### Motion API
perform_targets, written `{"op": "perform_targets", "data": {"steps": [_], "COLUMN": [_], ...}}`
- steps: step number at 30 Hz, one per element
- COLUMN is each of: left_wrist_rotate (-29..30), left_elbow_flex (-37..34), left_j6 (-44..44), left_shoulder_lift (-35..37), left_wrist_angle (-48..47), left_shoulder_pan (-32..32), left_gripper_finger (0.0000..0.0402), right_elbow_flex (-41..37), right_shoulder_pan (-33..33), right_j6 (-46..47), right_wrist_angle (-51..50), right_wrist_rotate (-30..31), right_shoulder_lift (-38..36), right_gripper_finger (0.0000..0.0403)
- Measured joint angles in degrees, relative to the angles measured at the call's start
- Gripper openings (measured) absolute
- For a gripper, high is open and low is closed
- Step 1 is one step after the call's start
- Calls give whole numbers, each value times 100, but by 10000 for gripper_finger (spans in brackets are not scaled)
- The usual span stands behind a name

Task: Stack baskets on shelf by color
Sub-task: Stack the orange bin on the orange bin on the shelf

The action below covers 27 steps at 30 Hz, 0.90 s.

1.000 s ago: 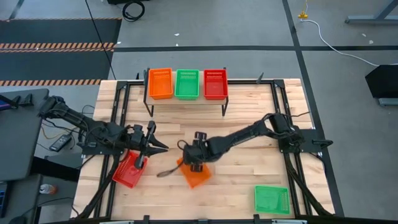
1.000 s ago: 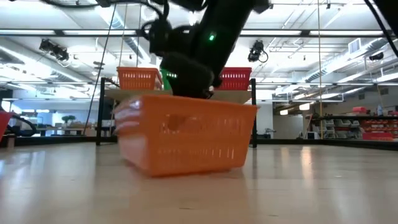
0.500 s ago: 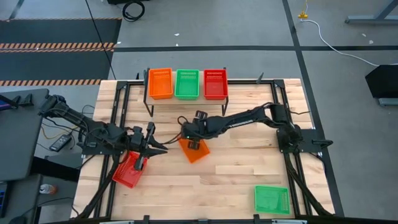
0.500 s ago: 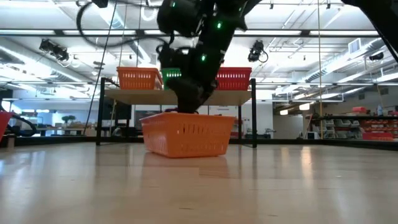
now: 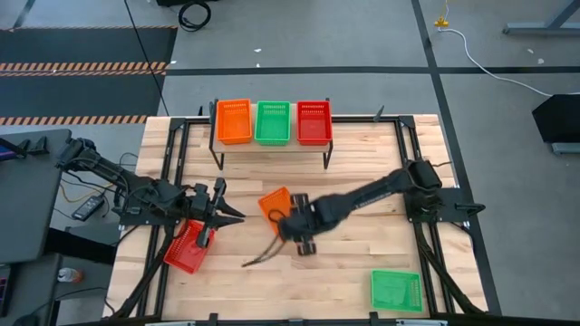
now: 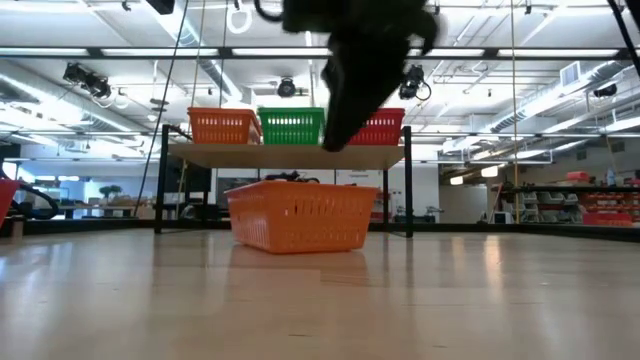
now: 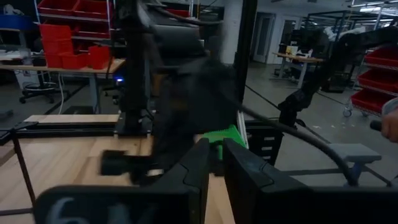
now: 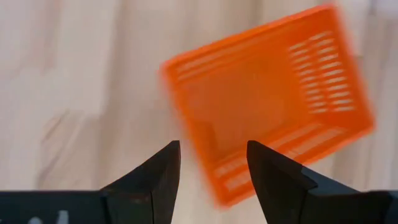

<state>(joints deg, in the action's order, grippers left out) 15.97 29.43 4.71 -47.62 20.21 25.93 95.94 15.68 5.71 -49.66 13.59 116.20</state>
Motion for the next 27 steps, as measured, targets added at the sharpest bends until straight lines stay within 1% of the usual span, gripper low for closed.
{"op": "perform_targets", "data": {"steps": [3,7,12,16,18,20,22,26,27], "left_wrist_rotate": [-4,-5,-5,59,94,95,95,95,88], "left_elbow_flex": [0,0,0,0,0,0,0,0,0], "left_j6": [2,53,68,68,62,61,59,53,36], "left_shoulder_lift": [0,0,0,0,0,0,0,6,23], "left_wrist_angle": [5,7,8,4,4,-16,-70,-196,-229], "left_shoulder_pan": [0,2,2,4,4,4,4,4,7], "left_gripper_finger": [50,50,50,50,50,50,50,50,50], "right_elbow_flex": [-112,-269,-710,-1125,-1281,-1437,-1544,-1558,-1558], "right_shoulder_pan": [253,374,192,31,-8,-13,-17,-13,-13], "right_j6": [-91,-142,-143,-262,-414,-561,-591,-655,-717], "right_wrist_angle": [2,-15,185,671,903,1113,1181,1306,1318], "right_wrist_rotate": [81,226,236,256,227,202,198,181,188], "right_shoulder_lift": [-7,-8,-7,-5,-2,-2,4,3,4], "right_gripper_finger": [192,192,192,190,182,160,126,29,15]}}
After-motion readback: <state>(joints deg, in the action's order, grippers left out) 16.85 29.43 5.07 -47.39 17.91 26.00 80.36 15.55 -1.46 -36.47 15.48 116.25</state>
